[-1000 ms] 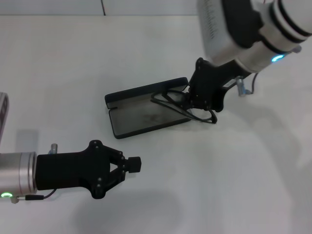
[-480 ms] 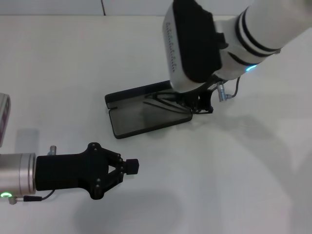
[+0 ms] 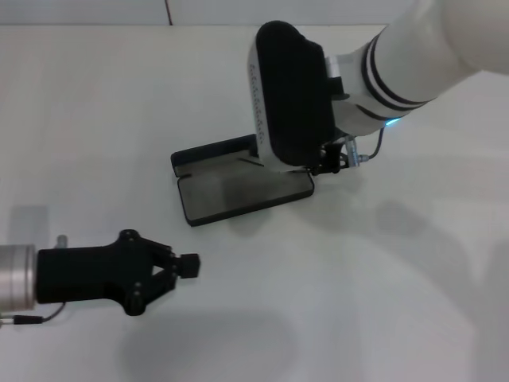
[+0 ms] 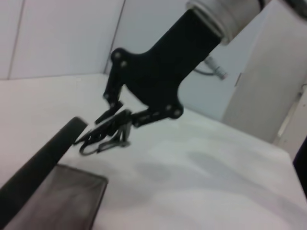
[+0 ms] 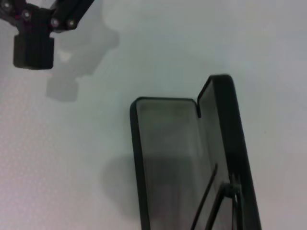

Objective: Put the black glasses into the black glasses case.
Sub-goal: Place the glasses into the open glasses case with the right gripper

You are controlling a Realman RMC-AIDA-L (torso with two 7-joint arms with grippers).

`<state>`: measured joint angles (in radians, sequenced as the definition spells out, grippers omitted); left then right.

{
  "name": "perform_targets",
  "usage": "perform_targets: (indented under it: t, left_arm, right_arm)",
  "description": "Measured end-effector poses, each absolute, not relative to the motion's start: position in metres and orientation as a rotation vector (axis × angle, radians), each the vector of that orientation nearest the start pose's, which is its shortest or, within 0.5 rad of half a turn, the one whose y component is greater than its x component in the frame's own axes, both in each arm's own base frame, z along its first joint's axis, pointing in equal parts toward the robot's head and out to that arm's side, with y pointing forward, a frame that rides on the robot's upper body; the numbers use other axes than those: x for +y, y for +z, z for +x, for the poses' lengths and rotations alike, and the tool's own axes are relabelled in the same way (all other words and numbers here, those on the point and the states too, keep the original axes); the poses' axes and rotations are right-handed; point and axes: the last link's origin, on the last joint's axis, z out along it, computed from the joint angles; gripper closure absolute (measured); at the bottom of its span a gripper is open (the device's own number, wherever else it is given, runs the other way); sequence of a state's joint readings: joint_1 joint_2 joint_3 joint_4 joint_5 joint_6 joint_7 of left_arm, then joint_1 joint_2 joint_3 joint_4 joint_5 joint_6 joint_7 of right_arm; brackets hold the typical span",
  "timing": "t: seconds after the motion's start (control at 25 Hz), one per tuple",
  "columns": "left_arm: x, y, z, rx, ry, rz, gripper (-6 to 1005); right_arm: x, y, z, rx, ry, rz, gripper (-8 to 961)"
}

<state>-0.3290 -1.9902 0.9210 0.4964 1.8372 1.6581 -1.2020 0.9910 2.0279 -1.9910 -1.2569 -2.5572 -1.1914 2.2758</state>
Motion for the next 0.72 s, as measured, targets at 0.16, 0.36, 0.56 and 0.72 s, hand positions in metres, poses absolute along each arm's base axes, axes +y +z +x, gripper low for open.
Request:
perform_targets:
  t: [0.16,0.36,0.56,0.72]
  left_arm:
    - [0.249,0.002,-0.325,-0.666,-0.694,-2.825,999]
    - [0.248,0.007,-0.33,-0.659,-0.665,-2.818,999]
    - [0.247,0.006,-0.331,-0.659,-0.657,-2.824,999]
    - [0.247,0.005,-0.33,-0.659,-0.658,-2.826,999]
  right_arm:
    - [0.364,-0.098,0.038,-0.633,-0.67,-2.673,855]
    - [0.354,-0.111,0.038,-0.724,-0.675,-2.661,854]
    - [0.35,-0.117,0.036,-0.759,-0.668,-2.652,854]
    - [0.347,-0.119,0.038,-0.803,-0.679,-2.628,853]
